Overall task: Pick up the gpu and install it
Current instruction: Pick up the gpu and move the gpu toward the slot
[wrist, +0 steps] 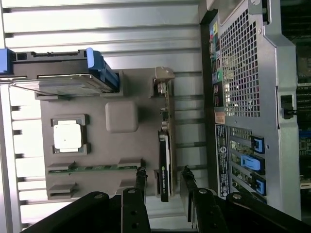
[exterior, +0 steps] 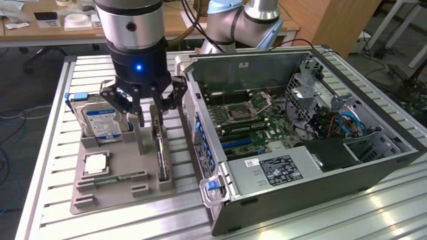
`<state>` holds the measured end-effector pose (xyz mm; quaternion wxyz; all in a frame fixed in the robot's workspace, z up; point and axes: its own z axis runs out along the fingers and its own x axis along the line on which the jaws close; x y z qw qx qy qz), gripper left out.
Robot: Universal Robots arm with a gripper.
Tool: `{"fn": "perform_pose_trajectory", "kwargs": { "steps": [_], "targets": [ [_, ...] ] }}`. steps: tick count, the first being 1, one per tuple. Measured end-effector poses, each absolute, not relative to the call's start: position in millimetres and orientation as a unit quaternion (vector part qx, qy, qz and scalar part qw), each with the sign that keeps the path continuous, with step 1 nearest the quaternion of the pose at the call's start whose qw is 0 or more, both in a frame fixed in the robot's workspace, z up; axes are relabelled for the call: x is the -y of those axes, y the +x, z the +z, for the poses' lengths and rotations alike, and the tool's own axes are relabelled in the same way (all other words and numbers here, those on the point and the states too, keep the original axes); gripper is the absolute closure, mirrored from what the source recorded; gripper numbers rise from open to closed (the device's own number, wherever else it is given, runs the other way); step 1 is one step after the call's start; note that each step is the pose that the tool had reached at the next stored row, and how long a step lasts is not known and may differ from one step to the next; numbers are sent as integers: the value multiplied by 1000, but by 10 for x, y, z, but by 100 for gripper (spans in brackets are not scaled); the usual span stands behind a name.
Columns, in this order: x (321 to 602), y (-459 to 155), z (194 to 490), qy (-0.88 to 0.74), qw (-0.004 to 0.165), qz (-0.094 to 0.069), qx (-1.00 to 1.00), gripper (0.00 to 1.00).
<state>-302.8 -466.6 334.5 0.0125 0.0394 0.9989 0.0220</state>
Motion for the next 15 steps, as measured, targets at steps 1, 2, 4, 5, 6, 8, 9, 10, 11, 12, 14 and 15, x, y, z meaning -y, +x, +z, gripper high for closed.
{"fn": "perform_pose_trajectory", "kwargs": {
  "steps": [1,2,4,5,6,8,9,10,11,12,14,15],
  "targets": [
    [4665,-3027,3327,39,12,22,-999,58],
    [4665,-3027,3310,39,12,22,-999,58],
    [4666,-3024,3273,39,12,22,-999,58],
    [4666,-3023,3255,39,12,22,-999,58],
    [4666,-3020,3241,39,12,22,-999,58],
    [4666,-3002,3229,39,12,22,-999,58],
    [4667,-2988,3222,39,12,22,-999,58],
    [4668,-2976,3215,39,12,22,-999,58],
    [4668,-2971,3200,39,13,22,-999,58],
    [4667,-2970,3183,39,12,22,-999,58],
    [4667,-2969,3148,39,12,22,-999,58],
    [4667,-2969,3130,39,12,22,-999,58]
  ]
}}
